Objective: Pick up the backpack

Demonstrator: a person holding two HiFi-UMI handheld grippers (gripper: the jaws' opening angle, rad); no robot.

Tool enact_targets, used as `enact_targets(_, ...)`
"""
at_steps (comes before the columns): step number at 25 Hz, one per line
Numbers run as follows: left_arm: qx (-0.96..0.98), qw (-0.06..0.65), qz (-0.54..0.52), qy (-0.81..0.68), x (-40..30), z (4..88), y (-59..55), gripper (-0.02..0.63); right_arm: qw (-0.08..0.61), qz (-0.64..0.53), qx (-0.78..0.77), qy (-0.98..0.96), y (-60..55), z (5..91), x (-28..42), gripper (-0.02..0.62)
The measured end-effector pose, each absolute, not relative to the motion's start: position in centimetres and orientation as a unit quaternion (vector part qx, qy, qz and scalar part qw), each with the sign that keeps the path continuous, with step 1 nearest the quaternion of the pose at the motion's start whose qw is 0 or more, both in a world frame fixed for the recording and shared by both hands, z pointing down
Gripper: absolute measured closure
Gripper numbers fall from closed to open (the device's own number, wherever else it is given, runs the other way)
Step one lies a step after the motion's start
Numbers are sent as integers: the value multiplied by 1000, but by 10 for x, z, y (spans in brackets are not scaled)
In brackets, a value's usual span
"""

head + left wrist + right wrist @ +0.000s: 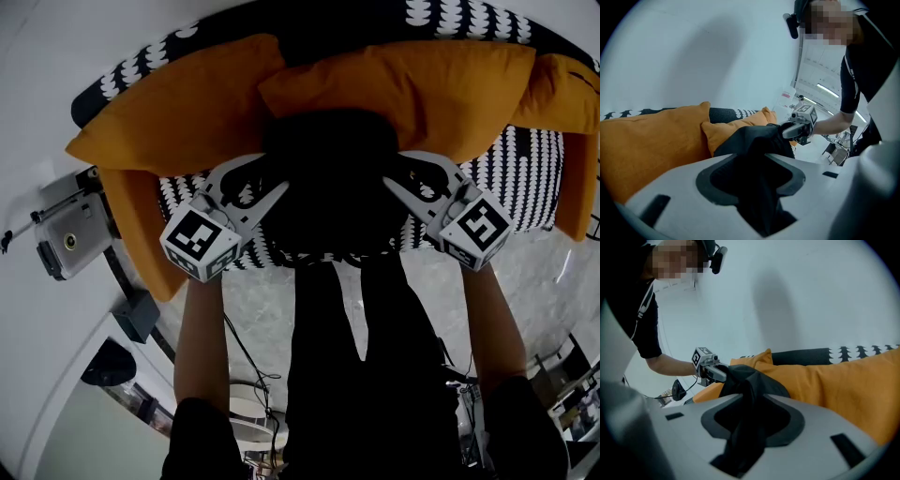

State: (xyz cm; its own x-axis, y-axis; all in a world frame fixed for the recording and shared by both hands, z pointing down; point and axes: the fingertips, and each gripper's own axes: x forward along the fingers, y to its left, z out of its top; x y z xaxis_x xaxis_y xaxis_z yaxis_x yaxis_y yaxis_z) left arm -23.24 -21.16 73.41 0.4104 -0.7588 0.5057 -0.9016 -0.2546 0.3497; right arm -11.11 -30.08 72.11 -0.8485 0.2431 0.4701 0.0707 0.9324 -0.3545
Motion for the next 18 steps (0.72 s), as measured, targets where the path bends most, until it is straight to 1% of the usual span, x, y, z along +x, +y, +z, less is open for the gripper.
enact_targets(5, 780, 307, 112, -534, -233, 741, -215, 430, 270, 168, -75, -945, -302, 728, -112, 471)
enact_targets(10, 777, 305, 108, -540, -233, 742, -217, 454, 264, 174, -72, -946, -298, 731, -113, 474)
enact_targets(13, 777, 305, 103, -542, -225, 734, -216, 463, 264, 174, -70, -946, -292, 723, -108, 490)
enact_targets(18, 770, 307, 99, -550, -236, 752, -219, 486, 255, 176, -70, -948, -295, 742, -121, 505)
